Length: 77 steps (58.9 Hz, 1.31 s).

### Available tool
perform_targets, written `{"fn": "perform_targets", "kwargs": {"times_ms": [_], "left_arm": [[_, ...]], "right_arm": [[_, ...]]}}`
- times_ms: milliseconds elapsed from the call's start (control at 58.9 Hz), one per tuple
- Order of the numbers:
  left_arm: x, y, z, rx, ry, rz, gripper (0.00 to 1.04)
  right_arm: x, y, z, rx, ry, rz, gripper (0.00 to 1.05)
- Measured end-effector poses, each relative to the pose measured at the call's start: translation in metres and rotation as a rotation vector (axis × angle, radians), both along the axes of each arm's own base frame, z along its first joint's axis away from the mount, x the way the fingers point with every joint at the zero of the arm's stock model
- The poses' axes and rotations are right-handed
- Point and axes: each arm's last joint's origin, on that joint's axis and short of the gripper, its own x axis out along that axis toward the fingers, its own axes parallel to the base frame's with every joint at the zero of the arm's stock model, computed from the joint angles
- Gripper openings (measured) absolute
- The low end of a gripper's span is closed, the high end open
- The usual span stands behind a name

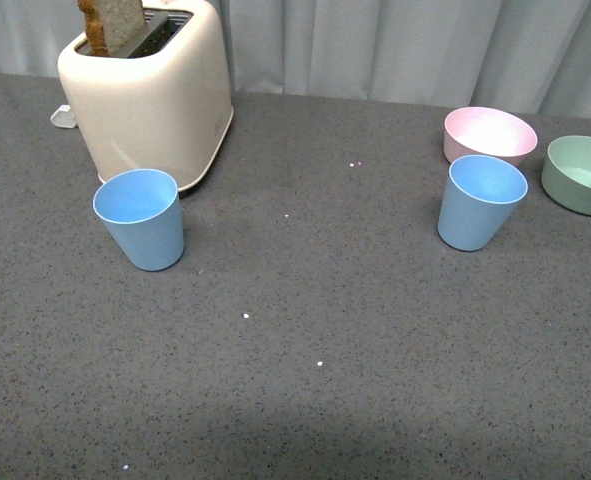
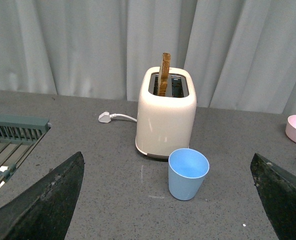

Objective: Stack blue cups with both arms

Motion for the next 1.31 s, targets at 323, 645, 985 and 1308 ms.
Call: {"fn": "perform_targets", "kwargs": {"times_ms": [323,645,985,1308], "left_arm": [[0.0,0.0,0.0,0.0,0.0,0.0,0.98],[0.0,0.0,0.0,0.0,0.0,0.0,0.98],[0.0,0.0,0.0,0.0,0.0,0.0,0.98],[0.019,-0.002,-0.009,-0.104,0.292,0.137,0.98]], "right_arm": [[0.0,0.0,0.0,0.0,0.0,0.0,0.95],[0.0,0.0,0.0,0.0,0.0,0.0,0.95],[0.0,0.0,0.0,0.0,0.0,0.0,0.95],[0.0,0.0,0.0,0.0,0.0,0.0,0.95]]}}
